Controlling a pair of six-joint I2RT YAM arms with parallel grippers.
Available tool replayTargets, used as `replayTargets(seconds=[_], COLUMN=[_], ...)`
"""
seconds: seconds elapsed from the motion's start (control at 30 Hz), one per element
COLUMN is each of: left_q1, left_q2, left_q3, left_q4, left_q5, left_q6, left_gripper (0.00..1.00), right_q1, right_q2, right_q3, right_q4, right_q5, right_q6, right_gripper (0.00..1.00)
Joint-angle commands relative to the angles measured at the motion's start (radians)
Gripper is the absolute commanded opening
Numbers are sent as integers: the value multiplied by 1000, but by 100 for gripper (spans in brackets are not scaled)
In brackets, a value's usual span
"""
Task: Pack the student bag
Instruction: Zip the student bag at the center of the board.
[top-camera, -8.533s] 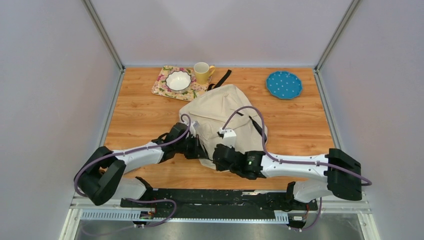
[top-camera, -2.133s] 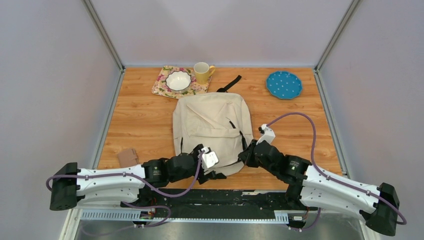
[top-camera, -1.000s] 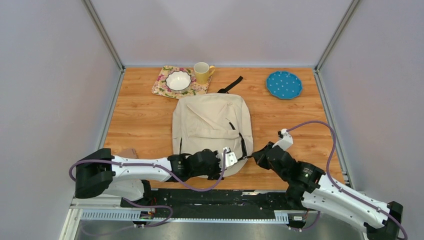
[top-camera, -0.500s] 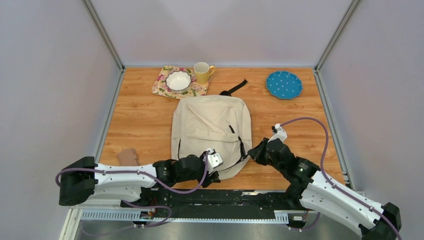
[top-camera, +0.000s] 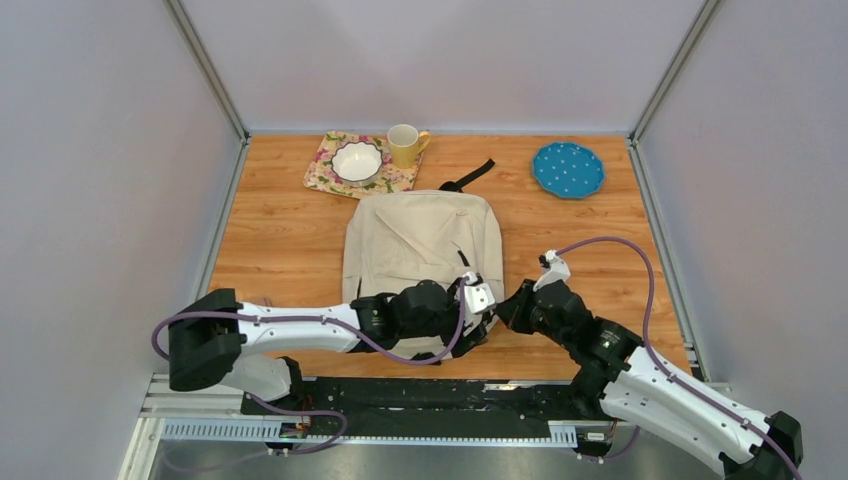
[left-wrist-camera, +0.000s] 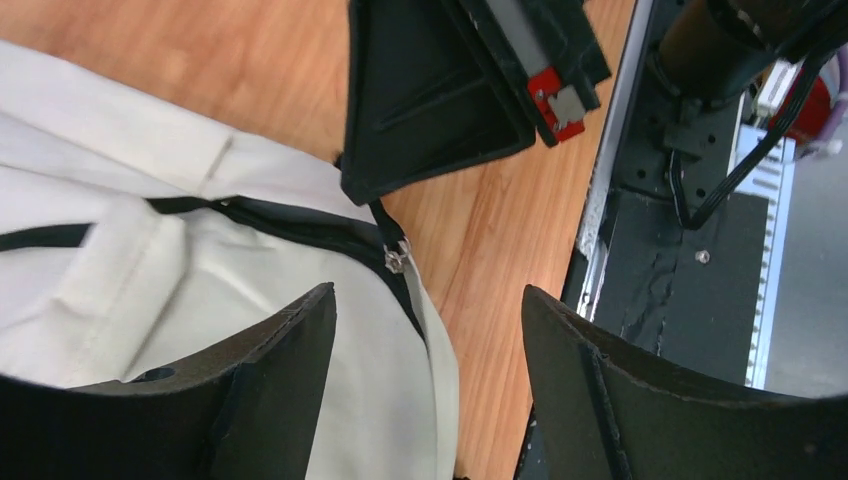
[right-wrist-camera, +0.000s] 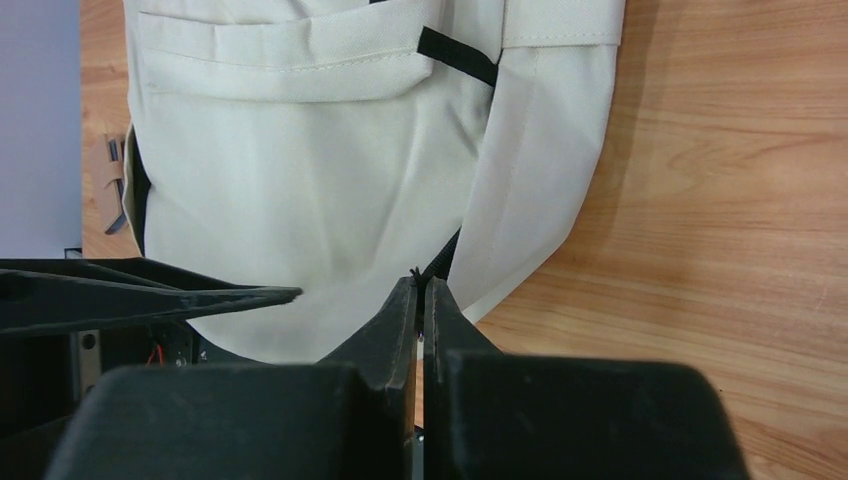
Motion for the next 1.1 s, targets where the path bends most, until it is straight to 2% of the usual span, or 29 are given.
replayTargets(seconds=[0.0,0.23,0.3,0.4,0.43,0.5,0.53,0.6,0.83,1.07], left_q1=[5,7,8,8,8,7,8,8,1,-38], left_q2=[63,92,114,142,148,163,168,175,201,258], left_q3=[7,-64,-76,-82,-86,-98,-104,-130,-251,-273], left_q4=[17,98,115,129,149,166,178,195,313,318], left_q5=[100,77,57,40,43,51,52,55,54,2], left_q6=[-16,-51,-57,-73,-77,-105,-114,-146,-240,-232], left_gripper=[76,75,70,53,43,28,11,0,0,0], right_q1=[0,-2,0,-2,1,0,0,0,-2,-19], right_q2=[14,20,27,36,42,51,54,63,174,329], right_q3=[44,49,54,58,57,55,55,55,103,219], right_q4=[-19,-6,-5,-2,-3,-3,-5,4,70,93], right_q5=[22,22,16,-1,-3,-6,-6,-9,59,149], right_q6=[-21,-27,-32,-40,-41,-40,-41,-44,-89,-127], right_gripper=[0,0,0,0,0,0,0,0,0,0])
